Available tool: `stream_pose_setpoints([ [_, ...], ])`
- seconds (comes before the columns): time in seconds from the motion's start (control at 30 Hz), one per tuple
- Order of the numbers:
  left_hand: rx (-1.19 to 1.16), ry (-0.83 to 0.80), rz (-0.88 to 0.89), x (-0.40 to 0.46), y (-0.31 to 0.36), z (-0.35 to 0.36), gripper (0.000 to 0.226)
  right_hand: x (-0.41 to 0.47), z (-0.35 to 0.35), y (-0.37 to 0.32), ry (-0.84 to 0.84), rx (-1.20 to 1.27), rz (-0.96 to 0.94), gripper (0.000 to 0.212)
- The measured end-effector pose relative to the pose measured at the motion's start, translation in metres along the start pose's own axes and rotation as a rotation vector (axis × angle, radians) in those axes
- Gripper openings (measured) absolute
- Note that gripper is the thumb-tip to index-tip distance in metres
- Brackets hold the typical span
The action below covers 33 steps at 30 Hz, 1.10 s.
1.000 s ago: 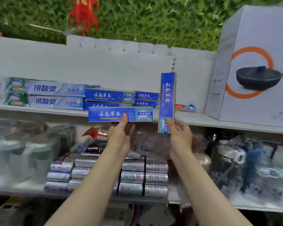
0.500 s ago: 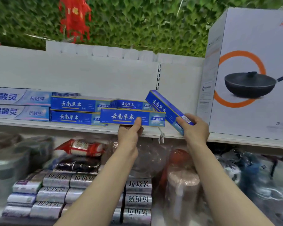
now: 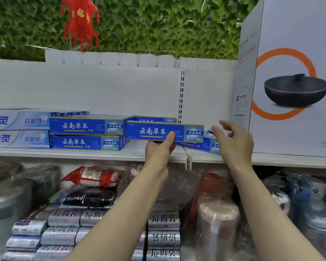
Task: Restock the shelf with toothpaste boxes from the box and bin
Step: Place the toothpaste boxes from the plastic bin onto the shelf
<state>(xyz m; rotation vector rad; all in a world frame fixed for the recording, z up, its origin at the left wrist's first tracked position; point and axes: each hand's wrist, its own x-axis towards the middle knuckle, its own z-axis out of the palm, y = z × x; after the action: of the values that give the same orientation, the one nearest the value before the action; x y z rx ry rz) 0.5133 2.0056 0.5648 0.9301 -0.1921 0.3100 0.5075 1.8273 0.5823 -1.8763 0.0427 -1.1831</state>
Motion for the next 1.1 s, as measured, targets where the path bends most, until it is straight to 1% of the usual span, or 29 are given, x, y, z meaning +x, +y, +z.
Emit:
stream_pose_setpoints([
  [0.07,-0.006,-0.017,-0.001,0.004,0.002,0.0,0.008,-0.005,0.005,-0.017,-0.21,0.244,0.078,0.036],
  [0.1,-0.009,-0.027,0.0,0.005,0.003,-0.001,0.009,-0.007,0.009,-0.022,-0.31,0.317,0.117,0.036],
  [0.17,0.007,-0.051,-0.006,0.009,0.006,-0.004,0.009,-0.008,0.014,-0.028,-0.428,0.37,0.142,0.033],
  [0.2,0.041,-0.066,-0.019,0.01,0.008,-0.006,0.009,-0.009,0.015,-0.028,-0.441,0.382,0.14,0.03],
  [0.3,0.298,-0.125,-0.124,0.012,0.019,-0.017,0.017,-0.006,0.019,-0.024,-0.377,0.426,0.168,0.024],
  [0.37,0.499,-0.148,-0.169,0.009,0.03,-0.024,0.026,-0.006,0.021,-0.019,-0.357,0.409,0.181,0.024],
  [0.4,0.629,-0.121,-0.131,0.008,0.035,-0.028,0.031,-0.006,0.023,-0.017,-0.358,0.386,0.191,0.026],
  [0.43,0.775,-0.072,-0.043,0.008,0.038,-0.032,0.034,-0.006,0.027,-0.014,-0.369,0.364,0.193,0.027],
  [0.47,0.911,-0.015,0.074,0.008,0.041,-0.036,0.035,-0.006,0.031,-0.012,-0.389,0.35,0.192,0.028],
  [0.53,1.084,0.059,0.29,0.008,0.044,-0.041,0.029,-0.008,0.041,-0.012,-0.424,0.312,0.177,0.03],
  [0.57,1.134,0.061,0.359,0.01,0.043,-0.042,0.028,-0.008,0.047,-0.01,-0.417,0.269,0.155,0.031],
  [0.6,1.185,0.046,0.394,0.011,0.041,-0.044,0.03,-0.008,0.053,-0.009,-0.392,0.212,0.13,0.035],
  [0.67,1.282,0.02,0.396,0.015,0.034,-0.047,0.037,-0.012,0.057,-0.012,-0.287,0.149,0.095,0.04],
  [0.73,1.352,0.028,0.396,0.019,0.027,-0.052,0.042,-0.019,0.059,-0.017,-0.199,0.18,0.054,0.036],
  [0.8,1.388,0.052,0.413,0.023,0.022,-0.056,0.046,-0.027,0.064,-0.022,-0.22,0.188,0.041,0.032],
  [0.83,1.404,0.057,0.418,0.024,0.02,-0.056,0.048,-0.03,0.069,-0.022,-0.246,0.165,0.033,0.035],
  [0.9,1.437,0.047,0.416,0.026,0.018,-0.055,0.052,-0.034,0.076,-0.021,-0.298,0.06,0.015,0.043],
  [0.97,1.458,0.035,0.401,0.029,0.018,-0.052,0.056,-0.033,0.081,-0.02,-0.355,-0.053,0.013,0.045],
  [1.1,1.475,0.024,0.361,0.035,0.017,-0.046,0.061,-0.03,0.084,-0.021,-0.405,-0.167,0.014,0.053],
])
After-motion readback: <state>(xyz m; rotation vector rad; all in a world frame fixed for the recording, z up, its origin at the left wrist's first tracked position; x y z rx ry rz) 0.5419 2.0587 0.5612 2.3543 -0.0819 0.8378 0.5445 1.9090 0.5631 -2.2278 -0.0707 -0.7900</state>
